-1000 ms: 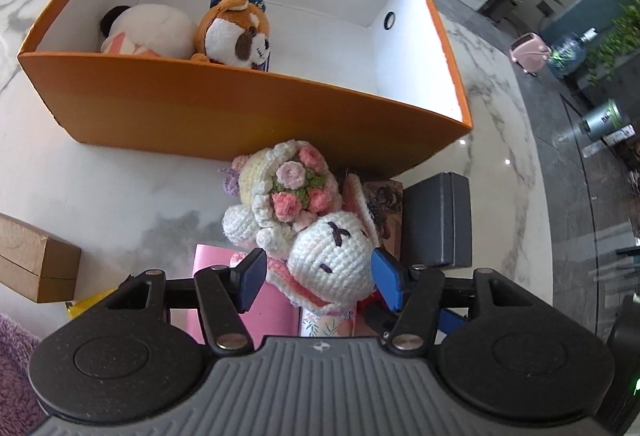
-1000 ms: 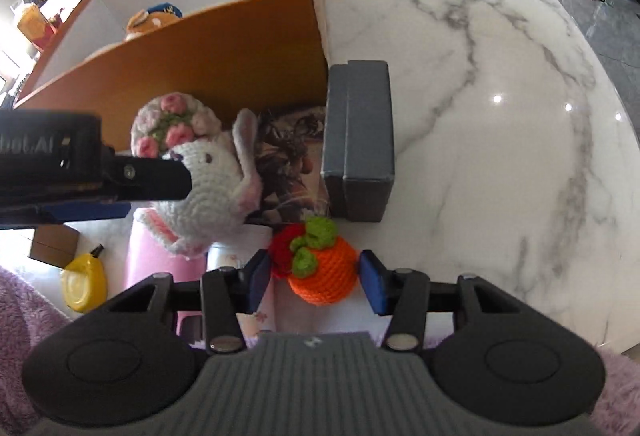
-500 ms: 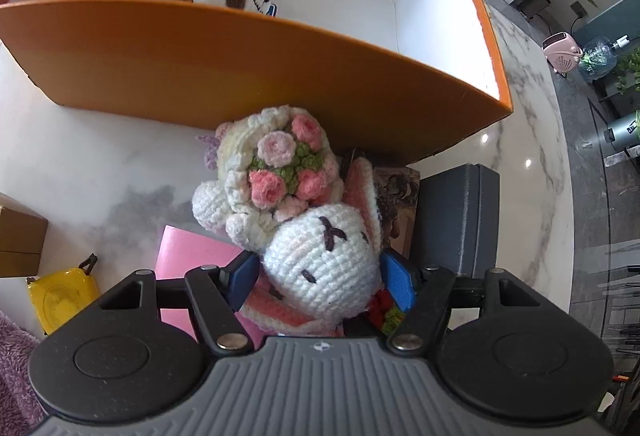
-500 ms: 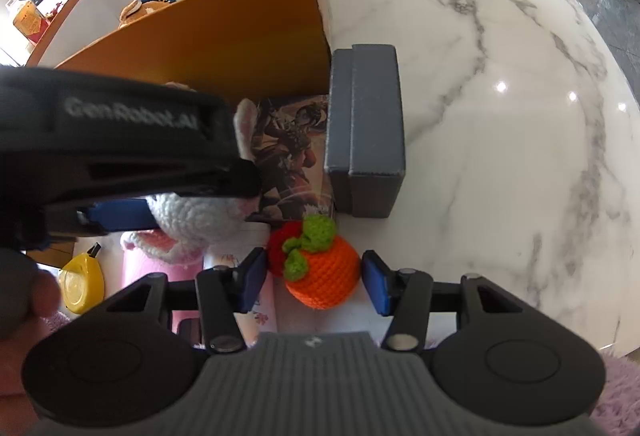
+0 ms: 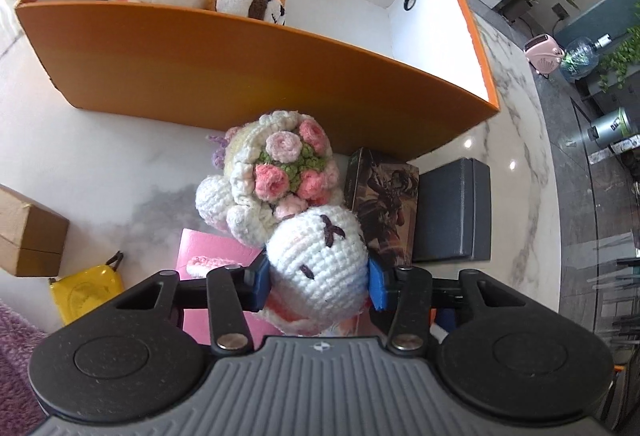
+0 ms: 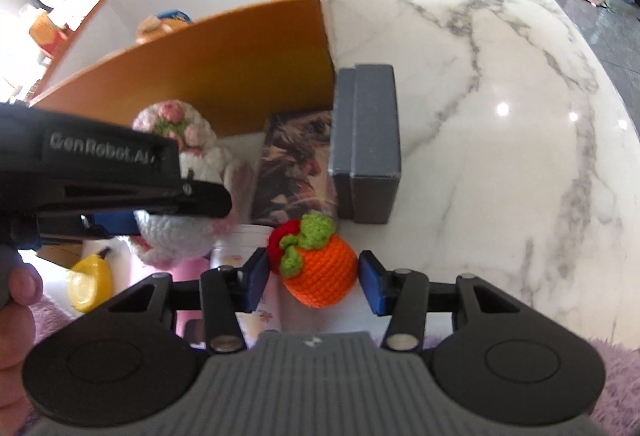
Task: Organize objects
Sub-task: 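Carry the bunny and the fruit into the orange box and release both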
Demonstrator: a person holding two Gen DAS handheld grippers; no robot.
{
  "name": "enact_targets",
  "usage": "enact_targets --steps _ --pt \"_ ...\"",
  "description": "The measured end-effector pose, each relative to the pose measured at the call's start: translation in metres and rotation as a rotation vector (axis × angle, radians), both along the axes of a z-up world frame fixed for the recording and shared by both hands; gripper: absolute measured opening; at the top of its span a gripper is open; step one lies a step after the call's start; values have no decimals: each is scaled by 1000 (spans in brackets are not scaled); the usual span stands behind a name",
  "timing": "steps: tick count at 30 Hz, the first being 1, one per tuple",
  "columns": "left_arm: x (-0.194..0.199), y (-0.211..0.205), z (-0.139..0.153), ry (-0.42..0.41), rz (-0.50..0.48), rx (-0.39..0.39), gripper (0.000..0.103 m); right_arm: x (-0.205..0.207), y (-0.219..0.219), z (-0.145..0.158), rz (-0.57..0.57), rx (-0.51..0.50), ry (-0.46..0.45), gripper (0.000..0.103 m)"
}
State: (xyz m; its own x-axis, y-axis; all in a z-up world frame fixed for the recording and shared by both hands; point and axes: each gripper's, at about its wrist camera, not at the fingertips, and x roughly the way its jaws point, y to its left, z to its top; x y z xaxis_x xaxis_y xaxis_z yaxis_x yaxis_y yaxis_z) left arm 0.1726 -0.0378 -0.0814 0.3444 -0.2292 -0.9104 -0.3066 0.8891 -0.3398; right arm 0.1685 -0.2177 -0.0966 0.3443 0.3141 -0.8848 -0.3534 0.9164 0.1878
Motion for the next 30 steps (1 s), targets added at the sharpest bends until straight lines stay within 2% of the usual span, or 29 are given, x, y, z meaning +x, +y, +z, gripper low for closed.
enact_targets --steps 8,15,23,27,30 --pt "-33 12 37 -88 -87 -18 54 -14 -18 15 2 122 -44 51" --pt "-48 15 78 -179 -193 -10 54 -26 -27 55 6 160 -165 51" --pt "-28 18 131 -327 -275 60 54 1 -21 118 51 195 -315 51" --pt "-10 18 147 -372 -308 104 54 18 -7 134 76 182 -369 51" --pt "11 20 151 -382 -315 106 54 32 5 138 87 184 -367 51"
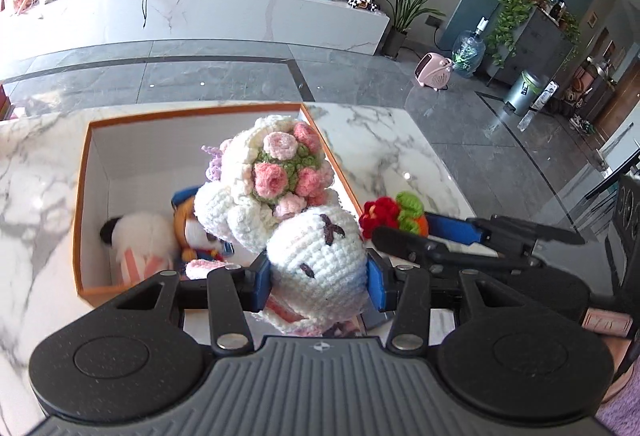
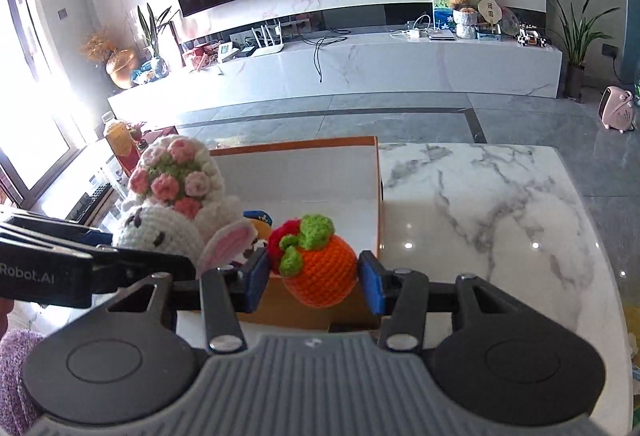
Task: Organize objects
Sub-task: 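Carry the bunny and the fruit into the orange box and release both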
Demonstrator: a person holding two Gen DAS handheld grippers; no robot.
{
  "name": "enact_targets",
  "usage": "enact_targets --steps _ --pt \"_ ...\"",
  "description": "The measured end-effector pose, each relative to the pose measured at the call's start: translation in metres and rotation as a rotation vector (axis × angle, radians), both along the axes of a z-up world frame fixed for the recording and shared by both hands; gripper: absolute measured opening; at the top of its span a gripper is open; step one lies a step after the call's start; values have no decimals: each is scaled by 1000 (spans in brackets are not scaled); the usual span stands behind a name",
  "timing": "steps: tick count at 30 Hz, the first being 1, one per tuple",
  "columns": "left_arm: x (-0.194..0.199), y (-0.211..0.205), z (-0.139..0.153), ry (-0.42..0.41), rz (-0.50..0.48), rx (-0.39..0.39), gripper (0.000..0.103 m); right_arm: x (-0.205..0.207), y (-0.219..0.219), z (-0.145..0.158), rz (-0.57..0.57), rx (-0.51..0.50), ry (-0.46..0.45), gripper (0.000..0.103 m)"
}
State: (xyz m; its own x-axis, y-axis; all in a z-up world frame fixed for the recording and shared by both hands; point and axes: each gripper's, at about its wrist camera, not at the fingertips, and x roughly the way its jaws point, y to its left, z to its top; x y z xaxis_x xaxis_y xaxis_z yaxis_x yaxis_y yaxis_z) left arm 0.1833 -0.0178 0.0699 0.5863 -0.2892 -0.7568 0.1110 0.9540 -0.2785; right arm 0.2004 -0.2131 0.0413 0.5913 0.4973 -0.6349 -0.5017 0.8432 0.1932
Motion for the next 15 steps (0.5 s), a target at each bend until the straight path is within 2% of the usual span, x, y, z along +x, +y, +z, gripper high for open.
enact_targets --steps 4,8,12,15 --pt "26 3 -7 3 -6 14 54 20 14 -5 -7 -34 -14 51" --pt "48 9 -27 60 -21 -21 54 40 21 -14 -19 -66 -20 51" --pt "66 10 -53 115 -36 -11 54 56 22 -24 -29 -98 -13 50" --pt "72 11 -68 153 -53 -25 54 63 17 -31 -21 -73 13 50"
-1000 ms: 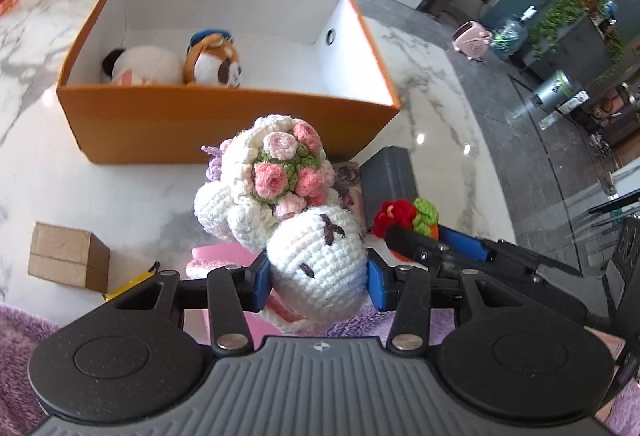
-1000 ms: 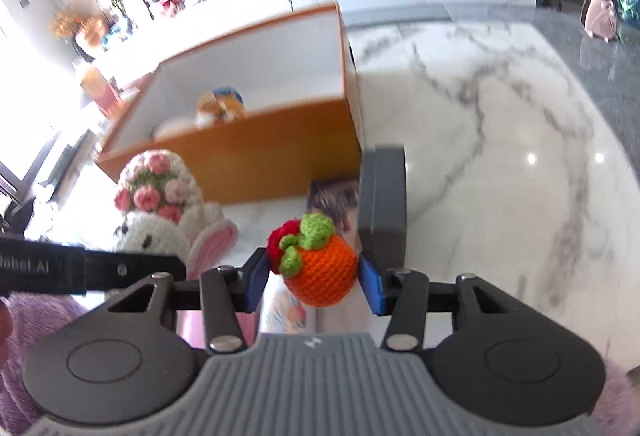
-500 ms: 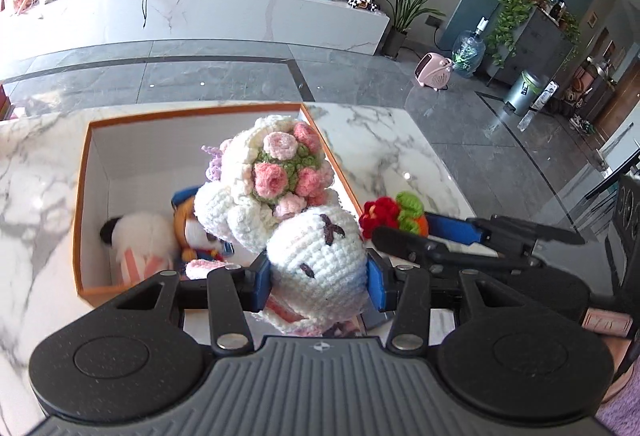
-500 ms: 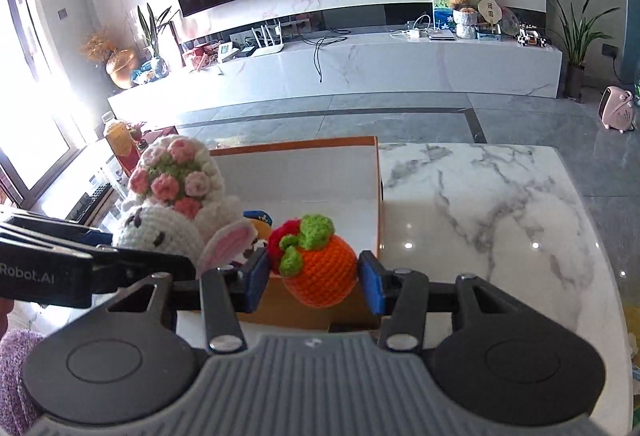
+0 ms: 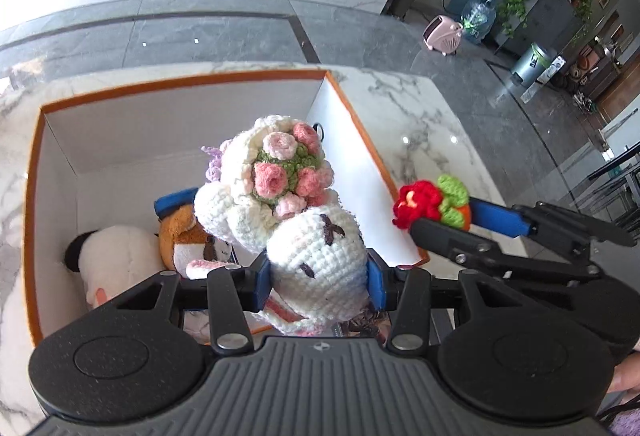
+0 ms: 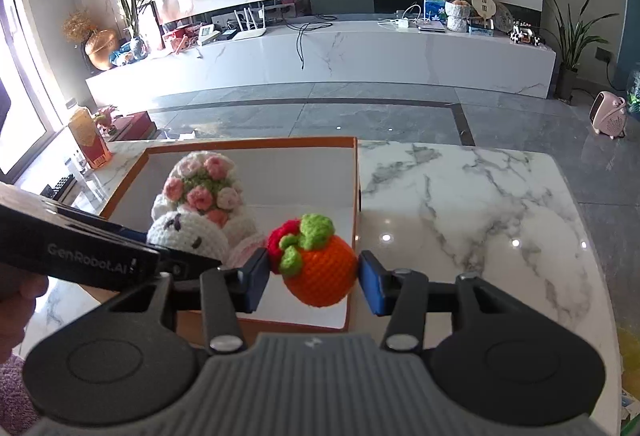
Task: Organize objects
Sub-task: 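Carry the bunny and the fruit into the orange box and release both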
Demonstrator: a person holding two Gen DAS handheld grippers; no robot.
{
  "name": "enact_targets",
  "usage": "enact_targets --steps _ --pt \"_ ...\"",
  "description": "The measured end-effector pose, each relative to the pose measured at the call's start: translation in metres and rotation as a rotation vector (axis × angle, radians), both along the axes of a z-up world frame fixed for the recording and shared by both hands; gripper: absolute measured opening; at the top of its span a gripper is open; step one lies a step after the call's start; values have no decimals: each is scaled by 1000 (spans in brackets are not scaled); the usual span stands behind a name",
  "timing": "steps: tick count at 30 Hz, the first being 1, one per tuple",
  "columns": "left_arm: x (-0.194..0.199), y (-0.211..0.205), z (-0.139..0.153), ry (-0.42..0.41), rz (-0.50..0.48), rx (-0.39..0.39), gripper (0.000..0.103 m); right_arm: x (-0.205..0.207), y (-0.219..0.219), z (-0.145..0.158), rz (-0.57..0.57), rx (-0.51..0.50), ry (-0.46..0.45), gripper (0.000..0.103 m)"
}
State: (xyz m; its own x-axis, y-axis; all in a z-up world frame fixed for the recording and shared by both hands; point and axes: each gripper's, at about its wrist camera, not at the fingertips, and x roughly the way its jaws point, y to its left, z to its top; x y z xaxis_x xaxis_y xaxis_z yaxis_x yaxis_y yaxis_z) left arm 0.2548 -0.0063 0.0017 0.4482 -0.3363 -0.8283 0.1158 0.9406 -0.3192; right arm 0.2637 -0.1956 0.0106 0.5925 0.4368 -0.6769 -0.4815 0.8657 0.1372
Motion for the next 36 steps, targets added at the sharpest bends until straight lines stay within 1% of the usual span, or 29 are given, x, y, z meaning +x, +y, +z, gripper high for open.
enact_targets --steps 3,7,9,14,16,17,19,20,22,25,26,31,36 --pt "3 6 -14 40 0 -37 54 7 -4 -8 -4 36 47 50" --pt "8 14 -21 44 -6 -69 54 17 -7 -19 -2 104 128 51" --pt "13 16 -23 48 -5 -75 54 19 -4 -22 -1 100 134 50" --pt "25 19 -34 57 30 -60 53 23 0 -23 -17 106 152 50" --pt "26 17 -41 73 21 -56 53 23 2 -23 -14 97 149 51" --pt "26 15 -46 84 15 -48 53 24 4 -24 -9 90 150 51" --pt "23 11 -54 98 3 -3 53 24 8 -25 8 79 155 50" --pt "21 10 -56 100 -1 18 53 24 11 -27 16 74 162 50" --pt "19 12 -57 93 11 30 54 27 14 -29 27 74 187 51" --pt "19 17 -63 119 33 38 55 32 19 -34 31 82 239 51" --pt "19 20 -66 132 44 33 55 33 21 -35 27 79 254 51" --pt "19 34 -81 195 95 -49 57 39 27 -44 19 62 318 51" --pt "12 42 -76 183 119 -61 57 43 28 -50 -4 65 372 51"
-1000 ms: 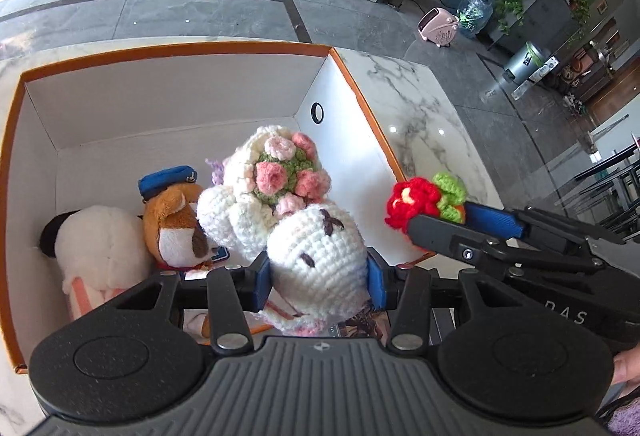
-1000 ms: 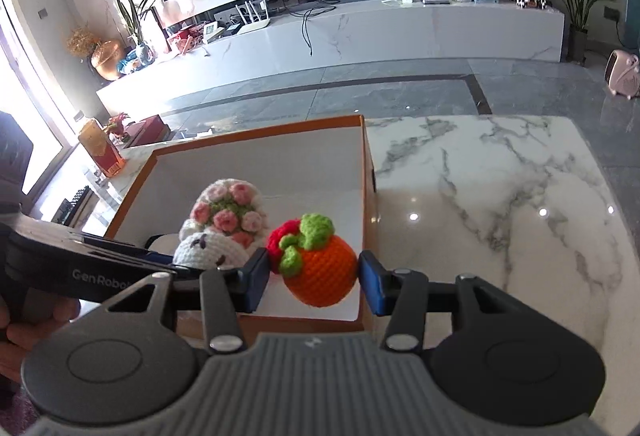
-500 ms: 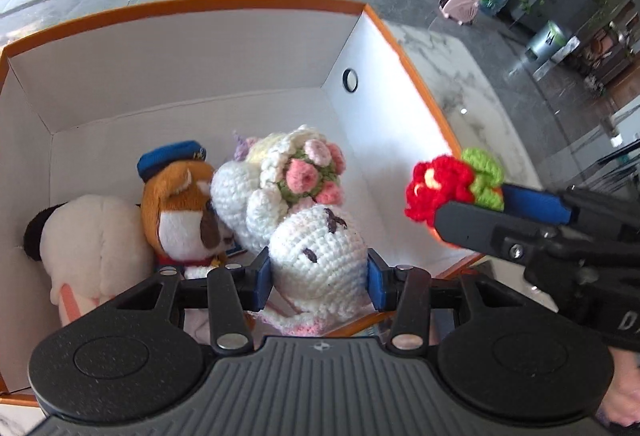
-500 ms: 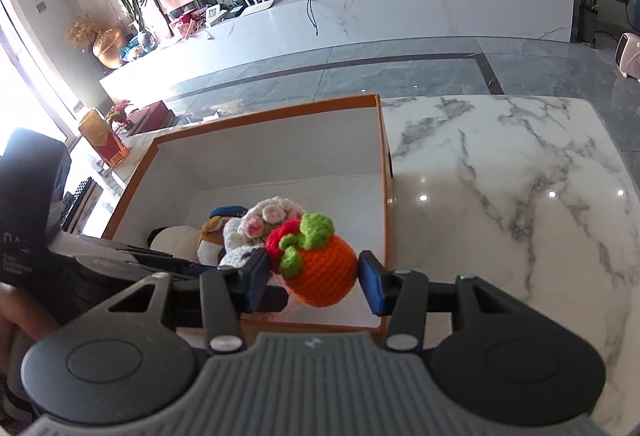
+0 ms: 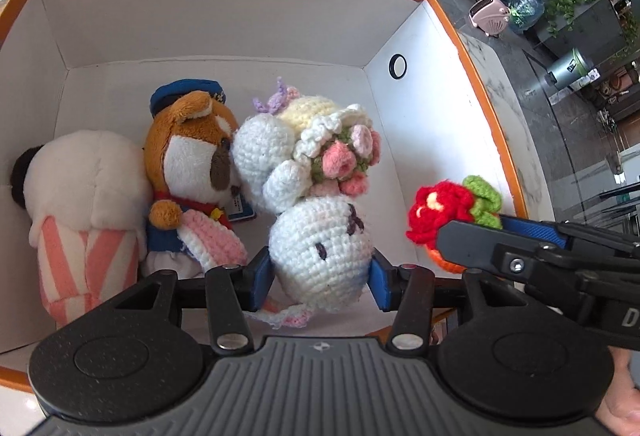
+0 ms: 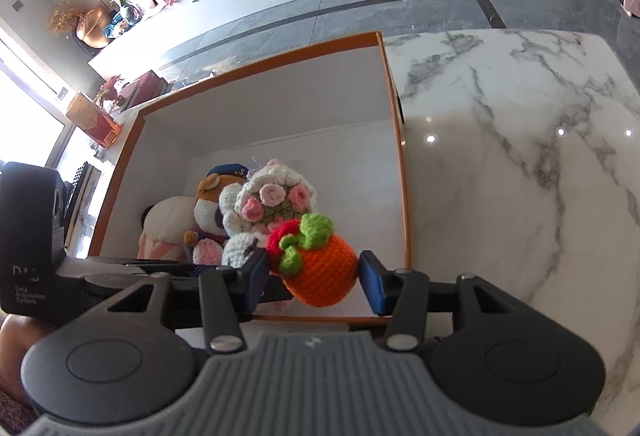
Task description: Organize objects
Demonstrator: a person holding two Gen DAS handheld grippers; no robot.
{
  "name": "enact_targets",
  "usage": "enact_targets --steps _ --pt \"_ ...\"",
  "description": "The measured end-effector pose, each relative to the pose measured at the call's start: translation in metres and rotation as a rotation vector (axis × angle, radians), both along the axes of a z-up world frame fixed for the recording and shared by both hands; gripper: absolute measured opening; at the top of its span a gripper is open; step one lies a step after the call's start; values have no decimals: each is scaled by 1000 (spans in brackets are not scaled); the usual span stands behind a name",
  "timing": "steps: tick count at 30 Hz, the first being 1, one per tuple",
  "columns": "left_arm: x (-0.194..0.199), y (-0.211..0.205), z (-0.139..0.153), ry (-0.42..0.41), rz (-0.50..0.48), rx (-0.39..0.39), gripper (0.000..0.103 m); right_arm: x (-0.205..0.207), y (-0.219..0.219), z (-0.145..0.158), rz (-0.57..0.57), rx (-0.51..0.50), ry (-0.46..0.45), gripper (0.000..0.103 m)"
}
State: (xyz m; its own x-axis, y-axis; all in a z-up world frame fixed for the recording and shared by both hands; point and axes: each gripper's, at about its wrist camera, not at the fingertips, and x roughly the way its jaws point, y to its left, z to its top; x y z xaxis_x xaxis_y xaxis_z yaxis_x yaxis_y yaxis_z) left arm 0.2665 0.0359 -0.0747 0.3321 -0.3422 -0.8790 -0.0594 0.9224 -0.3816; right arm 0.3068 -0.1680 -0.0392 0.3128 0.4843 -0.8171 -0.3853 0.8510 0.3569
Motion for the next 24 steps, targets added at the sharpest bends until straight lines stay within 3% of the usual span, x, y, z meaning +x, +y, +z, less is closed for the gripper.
enact_targets --steps 5,11,17,24 --pt "-7 9 8 -17 11 1 64 -1 3 -2 1 -10 2 53" --pt "-10 11 17 -30 37 -4 65 -4 4 -1 -3 -13 4 52" --pt "-18 17 44 -112 33 -14 64 -8 2 8 -9 -9 -19 52" --pt "-3 28 69 -209 19 138 62 -6 16 11 20 -8 -44 48"
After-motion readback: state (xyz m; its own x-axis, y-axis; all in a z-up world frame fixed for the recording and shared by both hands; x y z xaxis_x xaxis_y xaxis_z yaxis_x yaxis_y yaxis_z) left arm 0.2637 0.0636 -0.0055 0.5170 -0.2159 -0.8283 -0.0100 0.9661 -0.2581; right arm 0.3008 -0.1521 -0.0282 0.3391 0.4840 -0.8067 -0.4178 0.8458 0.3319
